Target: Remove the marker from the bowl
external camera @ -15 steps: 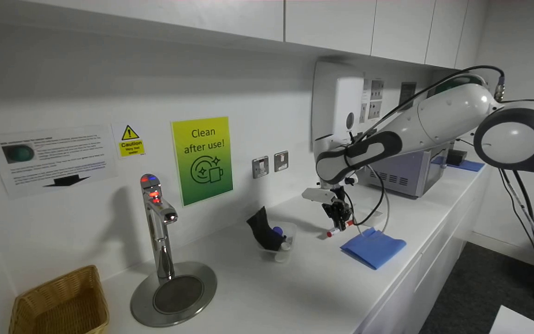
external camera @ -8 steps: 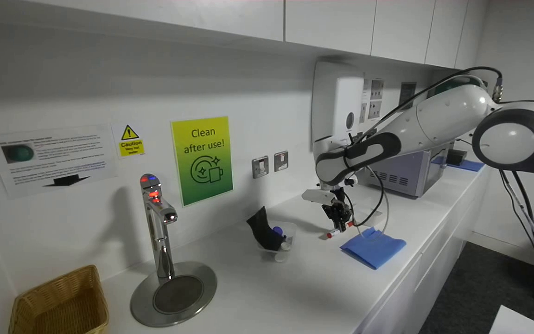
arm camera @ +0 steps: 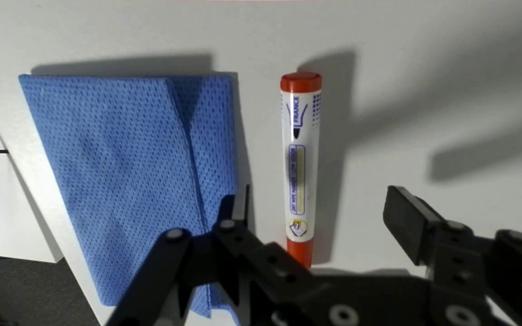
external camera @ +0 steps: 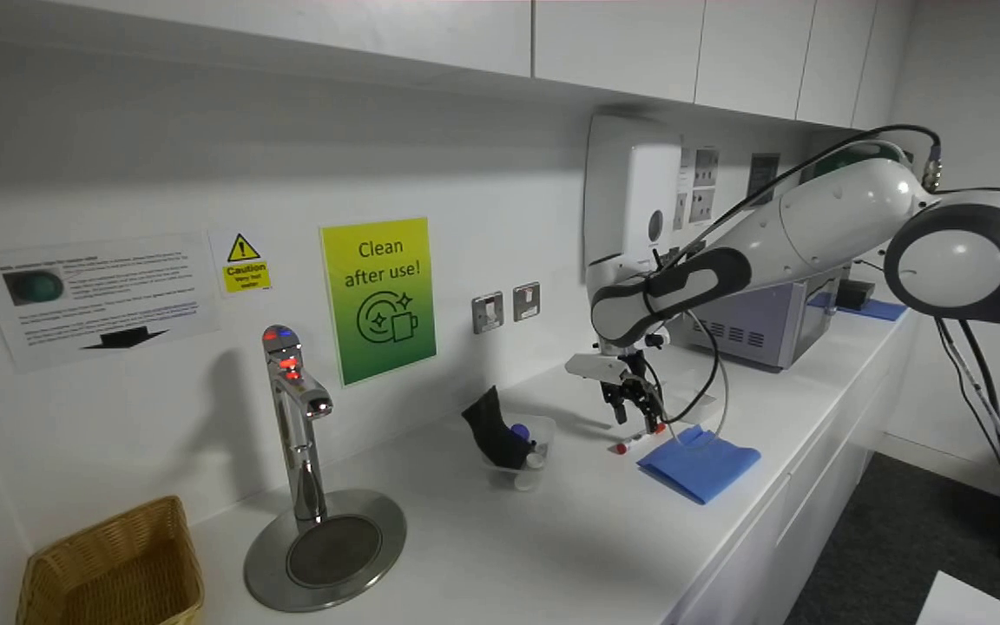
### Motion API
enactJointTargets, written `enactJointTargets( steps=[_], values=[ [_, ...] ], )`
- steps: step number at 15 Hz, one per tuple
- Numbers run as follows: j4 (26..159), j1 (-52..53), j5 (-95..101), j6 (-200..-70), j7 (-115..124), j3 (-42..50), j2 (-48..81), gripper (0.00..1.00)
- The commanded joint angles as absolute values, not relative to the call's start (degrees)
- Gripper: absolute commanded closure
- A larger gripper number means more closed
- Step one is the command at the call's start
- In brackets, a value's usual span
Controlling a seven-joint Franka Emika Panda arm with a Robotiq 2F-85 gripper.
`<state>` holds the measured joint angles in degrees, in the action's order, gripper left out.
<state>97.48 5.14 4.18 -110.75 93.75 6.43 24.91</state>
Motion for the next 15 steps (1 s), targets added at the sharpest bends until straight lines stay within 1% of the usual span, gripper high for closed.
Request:
enactJointTargets(
  steps=[1, 8, 9, 10, 15],
  values=[
    [97.14, 4.9, 5.15, -111.15, 94.43, 6.41, 22.92, 0.0],
    [97.8, 4.41, 7.53, -111.77, 95.06, 6.53, 12.05, 0.0],
    [97.33, 3.8, 5.59, -110.69, 94.63, 6.09, 10.88, 0.0],
    [95.41, 3.61, 3.65, -106.74, 99.46, 6.41, 10.73, 0.0],
    [92.12, 2.39, 5.09, -99.69, 113.65, 6.67, 10.41, 0.0]
  ],
)
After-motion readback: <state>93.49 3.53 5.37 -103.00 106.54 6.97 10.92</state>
